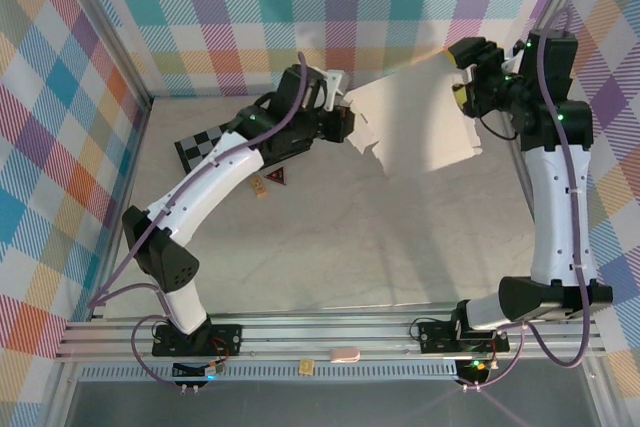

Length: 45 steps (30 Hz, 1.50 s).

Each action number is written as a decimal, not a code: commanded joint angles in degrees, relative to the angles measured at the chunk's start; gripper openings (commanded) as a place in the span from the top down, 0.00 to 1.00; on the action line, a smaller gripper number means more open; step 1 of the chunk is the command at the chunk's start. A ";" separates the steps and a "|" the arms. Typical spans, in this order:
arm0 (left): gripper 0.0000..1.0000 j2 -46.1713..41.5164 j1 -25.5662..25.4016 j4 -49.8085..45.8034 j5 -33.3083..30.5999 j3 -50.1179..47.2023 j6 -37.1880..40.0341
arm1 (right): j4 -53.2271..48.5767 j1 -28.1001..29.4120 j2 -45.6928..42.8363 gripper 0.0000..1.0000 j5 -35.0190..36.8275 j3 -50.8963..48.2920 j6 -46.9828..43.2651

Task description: Fold the paper box

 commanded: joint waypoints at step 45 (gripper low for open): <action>1.00 1.45 2.97 -4.47 -6.63 -20.72 20.58 | 22.72 22.00 24.99 0.45 0.31 -20.43 14.13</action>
